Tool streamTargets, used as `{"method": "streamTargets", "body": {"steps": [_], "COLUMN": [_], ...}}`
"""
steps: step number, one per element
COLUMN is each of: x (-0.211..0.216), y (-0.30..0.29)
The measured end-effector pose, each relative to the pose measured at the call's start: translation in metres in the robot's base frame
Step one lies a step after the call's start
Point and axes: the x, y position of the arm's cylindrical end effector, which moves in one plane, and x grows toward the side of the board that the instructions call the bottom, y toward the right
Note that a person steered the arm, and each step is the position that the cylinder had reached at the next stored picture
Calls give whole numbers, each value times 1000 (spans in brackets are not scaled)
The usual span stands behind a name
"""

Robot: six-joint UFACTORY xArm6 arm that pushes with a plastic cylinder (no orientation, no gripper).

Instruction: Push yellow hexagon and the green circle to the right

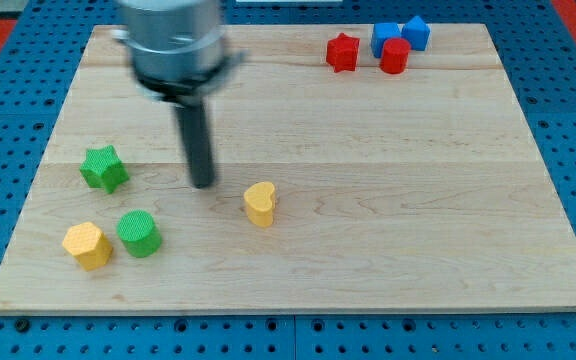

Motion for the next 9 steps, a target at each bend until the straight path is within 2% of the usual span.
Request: {"method": "streamTargets", "body": {"steps": [1, 2, 3, 4, 5, 6, 7, 8, 9], "x": [12, 46, 87, 104, 92, 81, 75, 72, 63], "y": [-89, -127, -128, -119, -94, -32, 5, 14, -8]}}
